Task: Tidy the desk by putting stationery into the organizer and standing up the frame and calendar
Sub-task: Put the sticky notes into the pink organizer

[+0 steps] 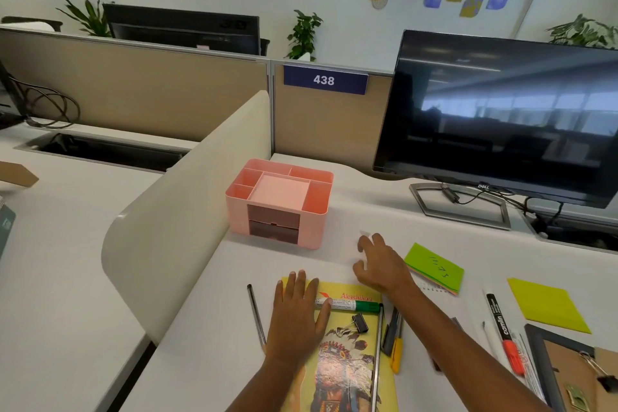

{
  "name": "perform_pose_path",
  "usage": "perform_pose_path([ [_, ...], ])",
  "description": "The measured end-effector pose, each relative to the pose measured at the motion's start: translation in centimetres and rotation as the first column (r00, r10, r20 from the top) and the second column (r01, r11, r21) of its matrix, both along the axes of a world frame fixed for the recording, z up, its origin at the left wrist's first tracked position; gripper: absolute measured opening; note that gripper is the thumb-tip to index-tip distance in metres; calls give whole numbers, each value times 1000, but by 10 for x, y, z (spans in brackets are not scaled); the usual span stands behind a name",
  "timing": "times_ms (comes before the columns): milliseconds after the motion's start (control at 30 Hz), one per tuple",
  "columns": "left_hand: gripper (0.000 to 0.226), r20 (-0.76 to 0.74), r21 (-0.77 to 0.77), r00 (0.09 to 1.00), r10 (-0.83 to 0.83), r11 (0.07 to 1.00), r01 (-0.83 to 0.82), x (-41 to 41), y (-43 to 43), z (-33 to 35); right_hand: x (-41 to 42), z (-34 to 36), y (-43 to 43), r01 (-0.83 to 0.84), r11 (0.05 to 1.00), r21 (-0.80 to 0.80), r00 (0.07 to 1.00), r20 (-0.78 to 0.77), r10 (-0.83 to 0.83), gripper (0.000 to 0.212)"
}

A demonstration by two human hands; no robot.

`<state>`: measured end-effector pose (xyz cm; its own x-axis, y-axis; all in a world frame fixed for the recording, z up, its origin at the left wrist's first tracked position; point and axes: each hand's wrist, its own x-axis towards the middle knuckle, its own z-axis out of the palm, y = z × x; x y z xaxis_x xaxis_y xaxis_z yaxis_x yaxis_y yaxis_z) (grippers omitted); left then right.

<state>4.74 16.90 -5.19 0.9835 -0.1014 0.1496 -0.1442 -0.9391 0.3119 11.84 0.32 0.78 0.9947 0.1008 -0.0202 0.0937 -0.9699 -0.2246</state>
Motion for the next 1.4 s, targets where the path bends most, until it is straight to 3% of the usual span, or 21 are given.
perform_pose_path([
  [100,68,-4,7,1000,2,1000,-2,-1,0,0,1,9,0,17,994,107,998,66,-24,34],
  [267,68,6,21,1000,11,1000,-11,0,0,-2,13,56,11,71,974,216,943,303,-136,65],
  [400,66,11,41,1000,-3,999,3,0,-1,-4,38,100,33,-18,965,262,880,462,-109,30],
  [500,63,-8,50,1000,-6,999,7,0,-1,-6,59,118,60,-117,950,290,851,522,-54,26],
  [700,55,-54,34,998,-17,999,18,1,-3,-7,89,124,113,-226,951,213,854,513,88,28],
  [1033,70,-57,71,998,-15,997,19,3,-4,-5,122,100,141,-219,960,172,918,369,143,36],
  [1200,69,-77,58,997,-21,998,25,3,-4,-4,127,90,143,-228,940,253,938,314,143,35],
  [1400,66,-101,54,995,-24,998,30,1,-3,-5,113,79,115,-174,924,339,921,388,31,40],
])
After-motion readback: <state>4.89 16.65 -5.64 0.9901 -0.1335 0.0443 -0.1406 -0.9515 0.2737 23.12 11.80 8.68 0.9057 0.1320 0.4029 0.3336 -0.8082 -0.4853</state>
